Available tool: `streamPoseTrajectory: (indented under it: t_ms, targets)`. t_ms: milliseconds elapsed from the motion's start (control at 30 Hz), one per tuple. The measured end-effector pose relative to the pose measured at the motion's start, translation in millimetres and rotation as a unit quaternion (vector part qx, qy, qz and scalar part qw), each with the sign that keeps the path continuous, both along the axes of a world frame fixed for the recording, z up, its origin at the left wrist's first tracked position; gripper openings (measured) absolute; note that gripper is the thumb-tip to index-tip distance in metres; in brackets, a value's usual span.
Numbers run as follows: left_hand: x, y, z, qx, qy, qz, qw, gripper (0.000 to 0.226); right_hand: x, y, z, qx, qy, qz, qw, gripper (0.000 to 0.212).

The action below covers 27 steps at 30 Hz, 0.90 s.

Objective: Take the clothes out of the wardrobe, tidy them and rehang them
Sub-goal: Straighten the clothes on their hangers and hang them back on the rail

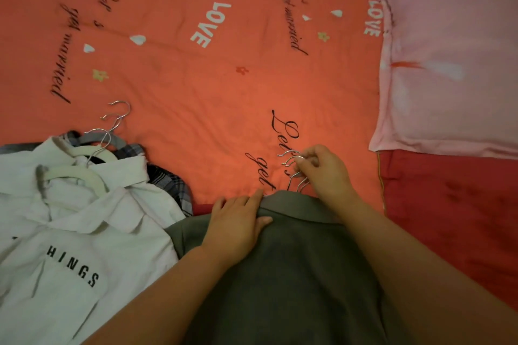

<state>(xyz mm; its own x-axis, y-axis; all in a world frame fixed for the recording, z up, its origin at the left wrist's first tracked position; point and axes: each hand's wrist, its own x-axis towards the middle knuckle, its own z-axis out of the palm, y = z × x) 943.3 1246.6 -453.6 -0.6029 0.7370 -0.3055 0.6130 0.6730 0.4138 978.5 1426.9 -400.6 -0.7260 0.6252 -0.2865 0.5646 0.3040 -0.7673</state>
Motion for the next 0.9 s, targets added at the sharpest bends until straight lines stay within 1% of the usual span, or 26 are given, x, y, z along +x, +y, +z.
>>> streamPoseTrajectory:
  t_ms: [100,233,367,467,633,767,900]
  targets:
    - [6.7,-7.3,25.4,-0.009,-0.012,-0.022,1.0,0.057,21.1,-18.1,40.0,0.004,0.021,-0.004,1.0,0.022]
    - [16.6,-12.2,65.6,0.017,-0.015,-0.045,0.999,0.055,48.8,-39.4,95.1,0.067,0.048,-0.019,0.996,0.026]
    - [28.4,-15.2,112.1,0.061,0.019,-0.067,0.996,0.055,77.6,-50.3,159.0,0.109,0.101,-0.067,0.987,0.024]
    - [42.0,-23.0,151.7,0.097,0.054,-0.084,0.99,0.056,103.0,-58.0,207.9,0.134,0.134,-0.093,0.977,0.03]
    - [69.6,-40.4,224.3,0.169,0.105,-0.1,0.975,0.056,145.0,-79.7,285.1,0.136,0.197,-0.134,0.962,0.031]
    - [88.8,-60.5,281.0,0.207,0.141,-0.088,0.964,0.057,166.8,-102.2,342.0,0.145,0.252,-0.123,0.949,0.03]
    - [103.3,-89.6,330.3,0.235,0.176,-0.044,0.955,0.056,178.2,-128.9,394.1,0.155,0.312,-0.075,0.934,0.03]
